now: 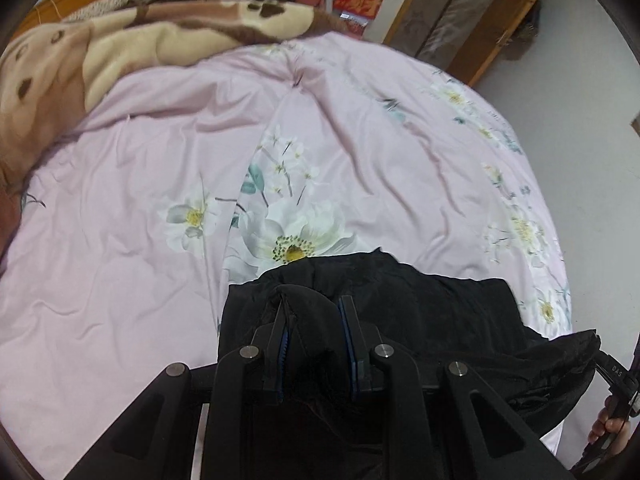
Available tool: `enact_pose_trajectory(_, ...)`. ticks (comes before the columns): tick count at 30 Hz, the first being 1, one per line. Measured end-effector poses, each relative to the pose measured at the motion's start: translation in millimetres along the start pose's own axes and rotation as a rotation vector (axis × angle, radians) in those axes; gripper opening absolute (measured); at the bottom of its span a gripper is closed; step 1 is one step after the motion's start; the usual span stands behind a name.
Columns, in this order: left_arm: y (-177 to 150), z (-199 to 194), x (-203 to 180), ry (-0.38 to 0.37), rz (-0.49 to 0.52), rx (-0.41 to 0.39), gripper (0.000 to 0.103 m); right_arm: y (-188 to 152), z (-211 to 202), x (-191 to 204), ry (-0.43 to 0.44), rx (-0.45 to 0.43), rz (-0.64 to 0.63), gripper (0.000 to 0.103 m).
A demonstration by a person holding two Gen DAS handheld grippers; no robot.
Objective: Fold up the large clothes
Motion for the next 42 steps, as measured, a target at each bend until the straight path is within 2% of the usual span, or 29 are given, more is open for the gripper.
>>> enact_pose_trajectory(4, 3.8, 25.9, 1.9, 0.013, -0.006, 0.03, 0.024, 6.9, 25.9, -3.8, -0.008, 0.036, 0.019, 0.011)
enact_pose_trajectory(8, 11.5, 47.3, 7.9, 0.001, -0.064, 0.069, 0.025, 12.5, 45.4, -10.0, -0.008, 0.075, 0.053, 0.011)
enact_pose_trajectory(12, 19.2, 57.2, 5.2, 0.005, -0.049, 0.084, 0.026, 22.8, 59.2, -11.4, -0.025, 0.11, 0.065, 0.011)
enact_pose_trajectory(14, 24.4, 56.3, 7.8, -0.015, -0.082, 0.081, 0.029, 28.0, 62.3, -12.9, -0.021, 0.128, 0.093, 0.012)
enact_pose_trajectory(15, 27.6, 53.5, 8.9, -0.018, -0.089, 0.071, 0.031, 31.3, 61.6, -13.8, -0.017, 0.129, 0.109, 0.012)
enact_pose_trajectory(17, 39.8, 36.1, 12.3, -0.021, -0.085, -0.02, 0.048, 38.7, 56.0, -14.4, -0.008, 0.115, 0.133, 0.016)
enact_pose_trajectory(18, 46.8, 24.3, 14.2, -0.017, -0.075, -0.073, 0.053, 43.4, 50.4, -15.2, -0.002, 0.091, 0.141, 0.02)
enact_pose_trajectory(19, 53.7, 8.9, 17.7, -0.025, -0.073, -0.13, 0.058, 50.0, 40.6, -15.7, -0.001, 0.042, 0.138, 0.029)
enact_pose_trajectory(22, 59.3, -20.3, 24.9, -0.121, -0.058, -0.184, 0.059, 61.1, 11.8, -16.8, 0.013, -0.061, 0.1, 0.044)
enact_pose_trajectory(25, 50.5, -36.0, 36.2, -0.109, 0.011, -0.218, 0.07, 52.7, -10.7, -26.7, 0.008, -0.145, 0.036, 0.049)
enact_pose_trajectory(26, 43.5, -36.5, 39.4, -0.107, 0.042, -0.214, 0.071, 47.7, -13.0, -30.0, 0.011, -0.151, 0.018, 0.049)
enact_pose_trajectory(29, 17.3, -21.0, 43.5, -0.141, 0.101, -0.131, 0.071, 19.1, -13.6, -44.4, 0.029, -0.166, -0.05, 0.049)
enact_pose_trajectory(32, -7.9, 1.6, 42.7, -0.162, 0.128, -0.072, 0.071, -8.2, 0.4, -55.7, 0.043, -0.14, -0.095, 0.053)
enact_pose_trajectory(34, -22.5, 14.7, 39.7, -0.197, 0.132, -0.043, 0.071, -23.4, 12.6, -58.4, 0.087, -0.118, -0.12, 0.057)
enact_pose_trajectory(37, -38.3, 40.8, 31.8, -0.201, 0.139, 0.015, 0.071, -30.7, 30.3, -55.9, 0.149, -0.099, -0.13, 0.065)
enact_pose_trajectory(39, -39.2, 49.2, 30.9, -0.177, 0.125, 0.017, 0.071, -31.5, 44.3, -50.3, 0.185, -0.075, -0.123, 0.065)
enact_pose_trajectory(41, -36.7, 53.2, 29.8, -0.172, 0.104, 0.012, 0.072, -30.8, 53.2, -45.2, 0.194, -0.067, -0.118, 0.065)
enact_pose_trajectory(42, -37.0, 54.4, 27.8, -0.181, 0.098, 0.034, 0.072, -30.2, 58.2, -44.8, 0.186, -0.058, -0.105, 0.065)
Point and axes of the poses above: each gripper's, at about its wrist camera, not at the fingertips, and z roughly the way its jaws point, x to its left, y to its top, the point moved 7 cm from there along z, roughly the way its jaws point, and after that the axes turned 3 degrees about -z, right-handed, at the moved point
